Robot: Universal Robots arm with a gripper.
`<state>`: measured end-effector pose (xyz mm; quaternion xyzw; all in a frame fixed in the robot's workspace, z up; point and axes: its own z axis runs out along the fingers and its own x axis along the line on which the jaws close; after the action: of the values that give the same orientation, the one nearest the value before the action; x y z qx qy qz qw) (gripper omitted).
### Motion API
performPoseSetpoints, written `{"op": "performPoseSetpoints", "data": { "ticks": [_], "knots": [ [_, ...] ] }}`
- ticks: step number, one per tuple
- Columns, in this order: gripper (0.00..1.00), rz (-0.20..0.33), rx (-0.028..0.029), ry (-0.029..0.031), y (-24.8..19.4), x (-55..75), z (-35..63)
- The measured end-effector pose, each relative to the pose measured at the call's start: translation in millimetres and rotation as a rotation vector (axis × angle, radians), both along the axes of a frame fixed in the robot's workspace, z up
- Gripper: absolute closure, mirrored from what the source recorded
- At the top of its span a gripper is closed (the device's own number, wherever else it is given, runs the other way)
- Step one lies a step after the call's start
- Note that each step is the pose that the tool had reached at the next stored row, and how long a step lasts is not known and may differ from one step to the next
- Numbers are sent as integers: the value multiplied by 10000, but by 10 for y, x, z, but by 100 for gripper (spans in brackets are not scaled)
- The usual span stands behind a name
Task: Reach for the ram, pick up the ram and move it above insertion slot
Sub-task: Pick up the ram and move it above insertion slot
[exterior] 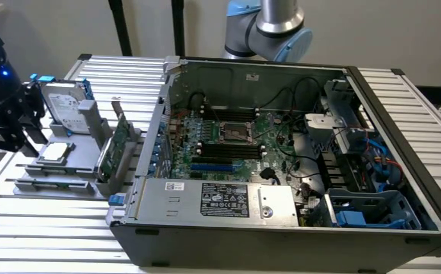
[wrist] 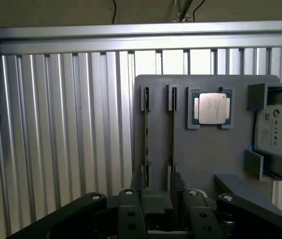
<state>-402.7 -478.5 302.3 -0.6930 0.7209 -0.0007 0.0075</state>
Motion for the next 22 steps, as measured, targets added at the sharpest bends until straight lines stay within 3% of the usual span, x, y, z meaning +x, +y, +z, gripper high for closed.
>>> {"op": "performPoseSetpoints", "data": {
  "ticks": [22],
  "knots": [
    [64, 238, 0, 11, -30, -26, -401]
  ]
}}
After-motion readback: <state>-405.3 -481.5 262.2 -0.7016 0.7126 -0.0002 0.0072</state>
